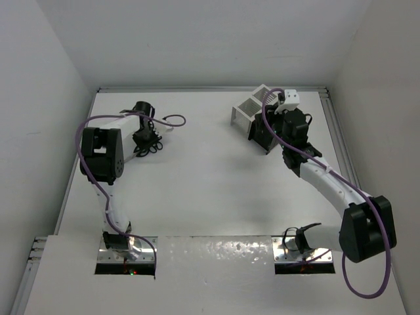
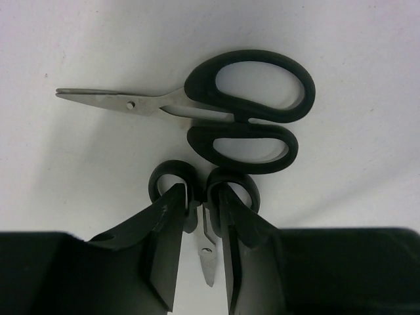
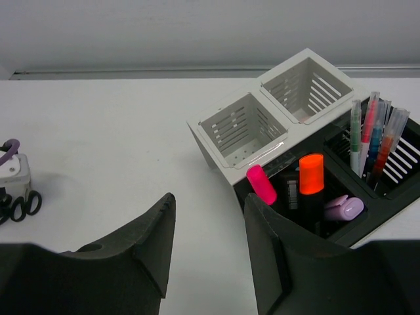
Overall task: Sort the stationery into containers
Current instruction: Pick up the scissors from the center of the board.
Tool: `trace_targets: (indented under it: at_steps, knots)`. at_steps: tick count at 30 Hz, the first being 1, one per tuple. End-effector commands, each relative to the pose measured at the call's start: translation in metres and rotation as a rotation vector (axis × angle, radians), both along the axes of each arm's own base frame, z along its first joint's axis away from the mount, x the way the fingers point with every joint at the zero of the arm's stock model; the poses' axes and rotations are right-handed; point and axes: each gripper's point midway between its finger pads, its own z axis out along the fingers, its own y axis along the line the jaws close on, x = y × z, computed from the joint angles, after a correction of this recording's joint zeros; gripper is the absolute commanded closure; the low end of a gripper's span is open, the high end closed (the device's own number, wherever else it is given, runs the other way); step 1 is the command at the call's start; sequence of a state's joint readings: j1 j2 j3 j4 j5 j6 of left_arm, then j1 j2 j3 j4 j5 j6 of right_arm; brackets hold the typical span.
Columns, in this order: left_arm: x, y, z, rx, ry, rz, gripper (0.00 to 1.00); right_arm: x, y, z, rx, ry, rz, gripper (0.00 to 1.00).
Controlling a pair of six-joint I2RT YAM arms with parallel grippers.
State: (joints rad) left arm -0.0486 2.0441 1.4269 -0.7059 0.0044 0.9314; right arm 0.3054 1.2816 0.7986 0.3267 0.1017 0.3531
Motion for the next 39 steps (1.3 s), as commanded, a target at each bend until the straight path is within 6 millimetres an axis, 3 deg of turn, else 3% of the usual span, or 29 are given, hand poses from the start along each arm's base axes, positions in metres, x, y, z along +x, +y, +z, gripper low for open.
trace_targets:
  at_steps: [1, 5, 6, 11, 16, 20, 24, 30, 32, 33, 34, 36, 37, 39]
  knots:
    - [-0.014, -0.001, -0.032, -0.041, 0.095, 0.031, 0.75, -0.002, 0.0, 0.019, -0.004, -0.053, 0.002, 0.54]
    - [-0.017, 0.002, -0.035, -0.069, 0.115, 0.083, 0.88, -0.005, -0.002, 0.024, -0.01, -0.063, -0.005, 0.54]
    - [-0.017, 0.002, -0.035, -0.074, 0.118, 0.098, 1.0, -0.006, -0.004, 0.024, -0.013, -0.066, -0.009, 0.54]
    - [-0.014, 0.014, -0.022, -0.12, 0.08, 0.218, 1.0, -0.01, -0.004, 0.033, -0.002, -0.093, -0.008, 0.55]
    - [0.01, 0.021, 0.033, -0.145, -0.119, 0.32, 1.0, -0.013, 0.012, 0.033, -0.011, -0.089, 0.033, 0.55]
    - [0.014, 0.022, 0.059, -0.158, -0.192, 0.377, 1.0, -0.015, 0.032, 0.028, 0.008, -0.08, 0.079, 0.55]
    - [0.011, 0.02, 0.082, -0.176, -0.224, 0.397, 1.0, -0.015, 0.065, 0.027, 0.078, -0.058, 0.162, 0.55]
    - [0.02, 0.0, 0.143, -0.288, -0.339, 0.419, 1.0, -0.015, 0.121, 0.031, 0.135, -0.049, 0.294, 0.56]
    - [0.026, -0.013, 0.167, -0.326, -0.387, 0.406, 1.0, -0.012, 0.141, 0.048, 0.171, -0.08, 0.331, 0.59]
    - [0.027, -0.028, 0.18, -0.356, -0.41, 0.4, 1.0, -0.007, 0.152, 0.044, 0.192, -0.069, 0.34, 0.6]
    - [0.031, -0.034, 0.194, -0.378, -0.442, 0.398, 1.0, -0.005, 0.165, 0.062, 0.216, -0.098, 0.383, 0.63]
    - [0.034, -0.057, 0.213, -0.434, -0.475, 0.392, 1.0, -0.003, 0.195, 0.056, 0.238, -0.075, 0.449, 0.69]
    - [0.035, -0.064, 0.22, -0.45, -0.49, 0.393, 1.0, 0.002, 0.206, 0.072, 0.263, -0.1, 0.468, 0.7]
    - [0.037, -0.083, 0.237, -0.492, -0.525, 0.386, 1.0, 0.002, 0.228, 0.076, 0.299, -0.094, 0.522, 0.71]
